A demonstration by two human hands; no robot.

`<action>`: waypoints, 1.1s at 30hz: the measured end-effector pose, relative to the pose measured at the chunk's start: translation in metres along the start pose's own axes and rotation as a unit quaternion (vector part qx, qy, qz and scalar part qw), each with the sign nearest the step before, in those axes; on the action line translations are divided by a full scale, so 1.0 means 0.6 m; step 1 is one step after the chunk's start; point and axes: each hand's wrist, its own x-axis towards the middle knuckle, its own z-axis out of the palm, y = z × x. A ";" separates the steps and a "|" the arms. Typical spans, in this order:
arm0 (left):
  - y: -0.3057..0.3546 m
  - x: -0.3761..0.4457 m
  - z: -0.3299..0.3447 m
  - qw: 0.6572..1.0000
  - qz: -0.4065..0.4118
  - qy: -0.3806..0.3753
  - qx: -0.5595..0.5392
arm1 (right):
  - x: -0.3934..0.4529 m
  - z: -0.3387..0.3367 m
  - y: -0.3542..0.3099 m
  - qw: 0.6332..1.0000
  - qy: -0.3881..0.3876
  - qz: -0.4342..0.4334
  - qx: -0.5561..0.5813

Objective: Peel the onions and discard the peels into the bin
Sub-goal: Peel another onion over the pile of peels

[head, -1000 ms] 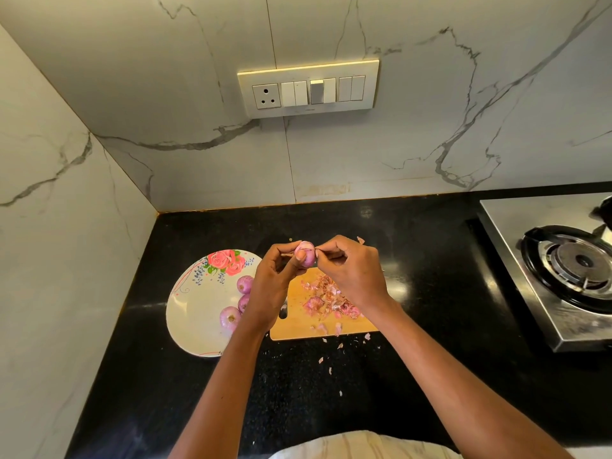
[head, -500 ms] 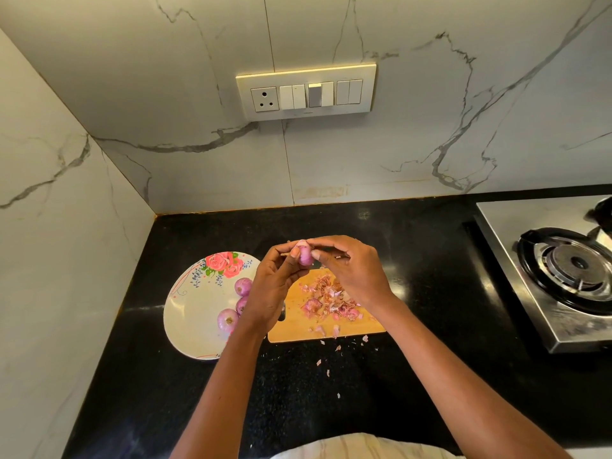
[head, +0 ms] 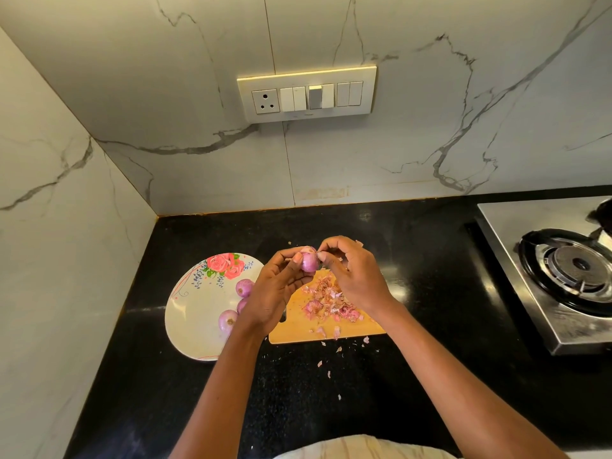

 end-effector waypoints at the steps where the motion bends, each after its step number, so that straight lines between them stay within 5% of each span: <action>1: -0.001 0.000 0.000 1.000 -0.003 0.004 -0.013 | 0.000 -0.001 0.000 1.000 0.000 0.010 0.002; 15: 0.003 0.003 -0.005 1.000 0.005 -0.018 0.006 | 0.014 -0.010 -0.014 0.998 -0.055 -0.015 0.025; 24: -0.005 0.009 -0.012 1.000 -0.007 0.006 -0.012 | 0.006 -0.017 0.009 0.998 -0.015 0.063 0.023; 33: -0.008 0.008 -0.010 0.997 0.020 -0.014 0.067 | 0.015 -0.011 -0.011 0.998 -0.067 -0.013 0.005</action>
